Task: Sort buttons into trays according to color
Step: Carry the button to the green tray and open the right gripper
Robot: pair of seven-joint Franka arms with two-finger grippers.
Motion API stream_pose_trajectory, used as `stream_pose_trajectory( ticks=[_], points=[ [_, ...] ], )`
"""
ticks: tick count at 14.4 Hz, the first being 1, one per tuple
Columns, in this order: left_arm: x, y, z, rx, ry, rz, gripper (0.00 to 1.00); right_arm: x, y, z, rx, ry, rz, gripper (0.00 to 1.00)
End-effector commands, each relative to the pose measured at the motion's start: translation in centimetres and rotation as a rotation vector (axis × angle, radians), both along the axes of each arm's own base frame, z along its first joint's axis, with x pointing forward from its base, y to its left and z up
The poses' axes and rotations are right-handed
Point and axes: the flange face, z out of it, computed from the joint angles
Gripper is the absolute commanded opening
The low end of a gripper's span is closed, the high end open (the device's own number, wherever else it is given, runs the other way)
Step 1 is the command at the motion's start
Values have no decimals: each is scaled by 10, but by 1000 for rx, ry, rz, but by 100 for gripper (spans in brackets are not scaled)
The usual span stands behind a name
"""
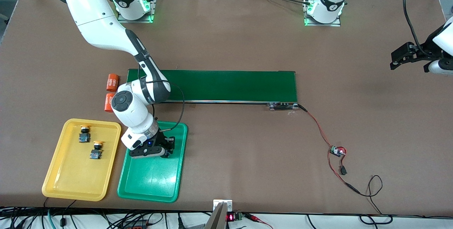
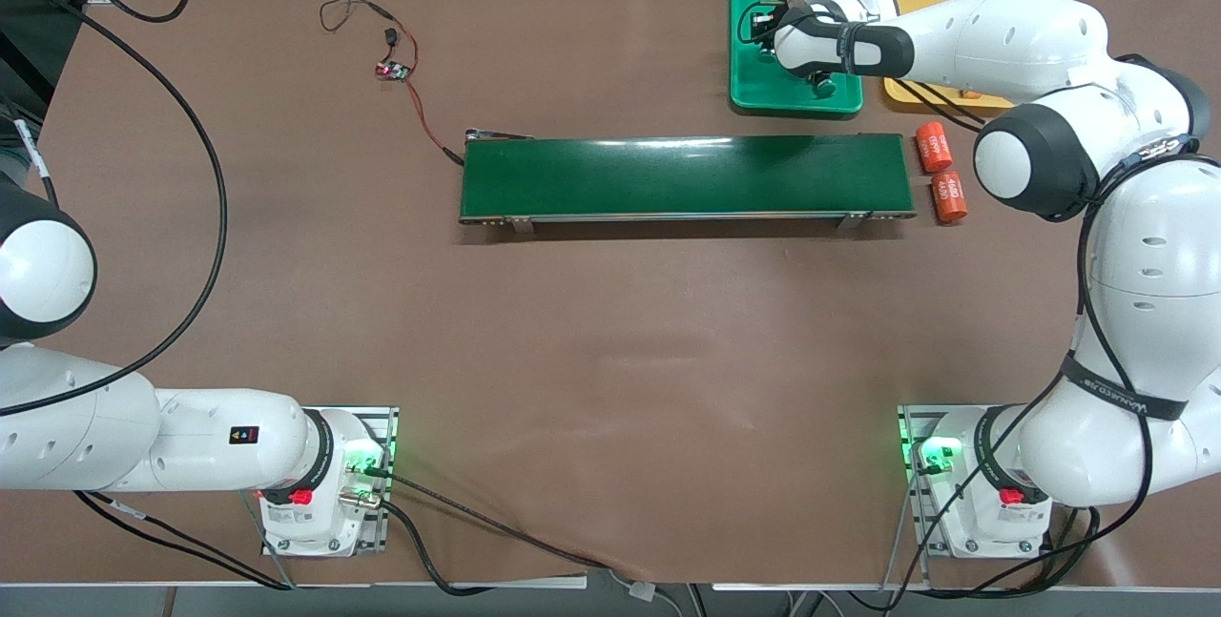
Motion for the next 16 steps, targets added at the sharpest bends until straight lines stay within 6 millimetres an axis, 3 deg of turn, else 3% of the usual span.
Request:
stream_pose_trajectory(
  ticks=[1, 4, 7, 8, 11, 13, 16],
  points=[
    [1, 1, 3, 5, 5, -14, 100, 4, 4, 6, 14, -20, 12, 100],
    [0, 1, 3, 5, 6, -13, 100, 5, 6, 21, 23, -29, 8, 100],
    [1, 1, 3, 5, 6, -13, 100, 2, 6, 57, 28, 12, -1, 100],
    [1, 1, 3, 5, 6, -13, 100, 0, 4, 77, 16, 46, 1, 100],
    [1, 1, 2, 5, 6, -13, 100, -14, -10, 172, -8, 95, 1, 100],
    [1, 2, 2, 5, 8, -11, 100, -26, -33, 229, -22, 119, -15, 100],
    [1, 2, 2, 5, 6, -11, 100, -59, -90, 302, -73, 240, -55, 100]
  ],
)
